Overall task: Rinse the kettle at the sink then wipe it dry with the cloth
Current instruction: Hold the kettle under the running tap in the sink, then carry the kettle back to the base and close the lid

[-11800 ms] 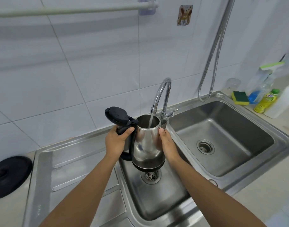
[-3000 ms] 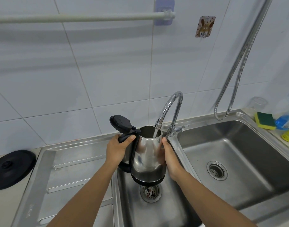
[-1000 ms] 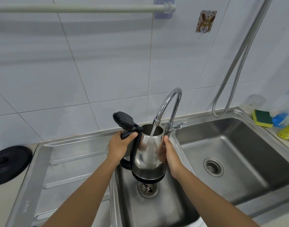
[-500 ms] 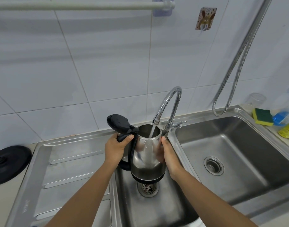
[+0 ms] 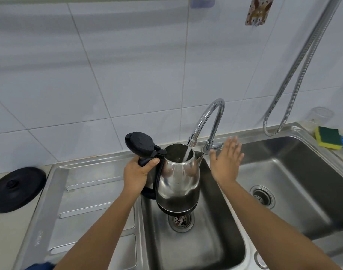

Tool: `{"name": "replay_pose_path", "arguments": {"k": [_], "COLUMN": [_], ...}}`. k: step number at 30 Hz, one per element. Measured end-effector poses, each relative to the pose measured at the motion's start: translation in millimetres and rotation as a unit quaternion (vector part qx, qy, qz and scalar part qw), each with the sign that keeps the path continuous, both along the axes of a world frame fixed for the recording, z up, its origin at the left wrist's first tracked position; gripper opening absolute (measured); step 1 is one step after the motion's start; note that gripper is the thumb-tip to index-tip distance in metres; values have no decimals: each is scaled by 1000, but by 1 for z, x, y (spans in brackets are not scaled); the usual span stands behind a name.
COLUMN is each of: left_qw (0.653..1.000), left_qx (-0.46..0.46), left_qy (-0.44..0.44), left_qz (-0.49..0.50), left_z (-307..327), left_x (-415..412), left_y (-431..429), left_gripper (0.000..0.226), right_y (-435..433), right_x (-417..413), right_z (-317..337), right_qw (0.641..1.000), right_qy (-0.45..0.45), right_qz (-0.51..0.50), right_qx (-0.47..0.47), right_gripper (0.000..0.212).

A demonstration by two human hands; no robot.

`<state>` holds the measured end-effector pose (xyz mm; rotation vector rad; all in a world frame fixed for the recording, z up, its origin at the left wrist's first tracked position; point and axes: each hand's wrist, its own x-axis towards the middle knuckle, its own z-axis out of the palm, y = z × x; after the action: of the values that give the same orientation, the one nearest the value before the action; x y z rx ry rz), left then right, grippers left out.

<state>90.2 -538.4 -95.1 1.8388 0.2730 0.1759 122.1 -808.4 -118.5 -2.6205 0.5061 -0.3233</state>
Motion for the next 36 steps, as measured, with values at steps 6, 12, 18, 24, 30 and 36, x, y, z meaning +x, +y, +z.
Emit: {"name": "replay_pose_path", "arguments": {"k": [6, 12, 18, 24, 30, 36], "left_qw": [1000, 1000, 1000, 1000, 1000, 999], "left_qx": [-3, -11, -10, -19, -22, -34], "left_qy": [-9, -7, -13, -19, -14, -37], "left_qz": [-3, -2, -12, -11, -11, 1], "left_z": [-2, -4, -4, -1, 8, 27], "left_x": [3, 9, 9, -5, -35, -74], "left_y": [4, 3, 3, 5, 9, 15], "left_gripper": [14, 15, 16, 18, 20, 26], "right_y": [-10, -21, -28, -25, 19, 72], "right_x": [22, 50, 63, 42, -54, -147], "right_z": [-19, -13, -13, -5, -2, 15], "right_qw": [989, 982, 977, 988, 940, 817], "right_qy": [72, 85, 102, 75, 3, 15], "right_qz": [40, 59, 62, 97, 91, 106], "right_qx": [-124, -160, -176, -93, 330, 567], "right_gripper": [82, 82, 84, 80, 59, 68]}}
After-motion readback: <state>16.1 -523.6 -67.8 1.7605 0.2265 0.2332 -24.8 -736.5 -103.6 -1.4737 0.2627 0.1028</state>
